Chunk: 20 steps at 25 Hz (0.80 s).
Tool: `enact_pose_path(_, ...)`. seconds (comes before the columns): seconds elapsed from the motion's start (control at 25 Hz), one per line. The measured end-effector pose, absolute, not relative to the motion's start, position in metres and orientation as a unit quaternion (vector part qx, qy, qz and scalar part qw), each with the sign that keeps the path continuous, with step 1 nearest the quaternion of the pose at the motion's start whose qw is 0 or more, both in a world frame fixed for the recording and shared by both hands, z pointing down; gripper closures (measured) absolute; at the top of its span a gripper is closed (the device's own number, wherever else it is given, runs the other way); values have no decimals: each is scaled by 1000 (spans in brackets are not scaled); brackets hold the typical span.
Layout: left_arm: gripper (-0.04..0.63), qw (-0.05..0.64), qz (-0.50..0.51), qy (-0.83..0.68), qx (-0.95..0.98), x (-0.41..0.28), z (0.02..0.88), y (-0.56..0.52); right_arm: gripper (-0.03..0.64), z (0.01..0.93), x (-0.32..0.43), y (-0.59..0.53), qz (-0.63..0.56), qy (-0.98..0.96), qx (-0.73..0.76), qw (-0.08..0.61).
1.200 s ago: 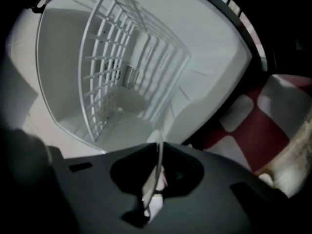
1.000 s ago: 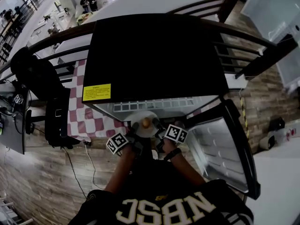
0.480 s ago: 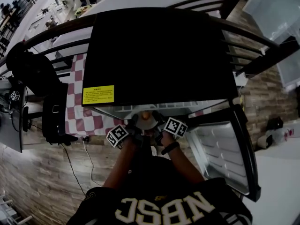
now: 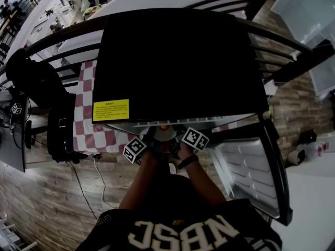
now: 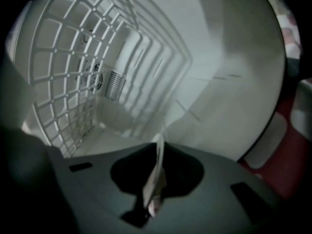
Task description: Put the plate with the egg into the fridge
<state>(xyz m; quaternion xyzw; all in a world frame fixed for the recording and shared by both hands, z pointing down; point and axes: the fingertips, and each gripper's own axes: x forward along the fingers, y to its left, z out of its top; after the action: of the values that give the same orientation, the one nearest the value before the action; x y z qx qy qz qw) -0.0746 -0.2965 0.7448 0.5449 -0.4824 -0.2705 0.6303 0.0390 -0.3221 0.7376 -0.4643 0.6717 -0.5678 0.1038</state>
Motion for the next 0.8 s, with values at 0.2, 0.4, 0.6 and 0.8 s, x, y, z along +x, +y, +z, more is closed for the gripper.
enact_pose_path(0.2, 554, 632, -256, -486, 547, -72, 747, -298, 583, 737, 40, -328, -547, 685, -475, 84)
enact_pose_path(0.4, 554, 628, -245, -492, 551, -75, 746, -303, 583, 734, 36, -333, -526, 702, -477, 62)
enact_pose_path(0.6, 554, 625, -219, -499, 558, -72, 746, -306, 558, 744, 37, -333, -518, 699, -493, -20)
enact_pose_path(0.8, 512, 626, -189, -485, 581, -65, 743, -305, 508, 748, 39, -330, -485, 708, -506, -82)
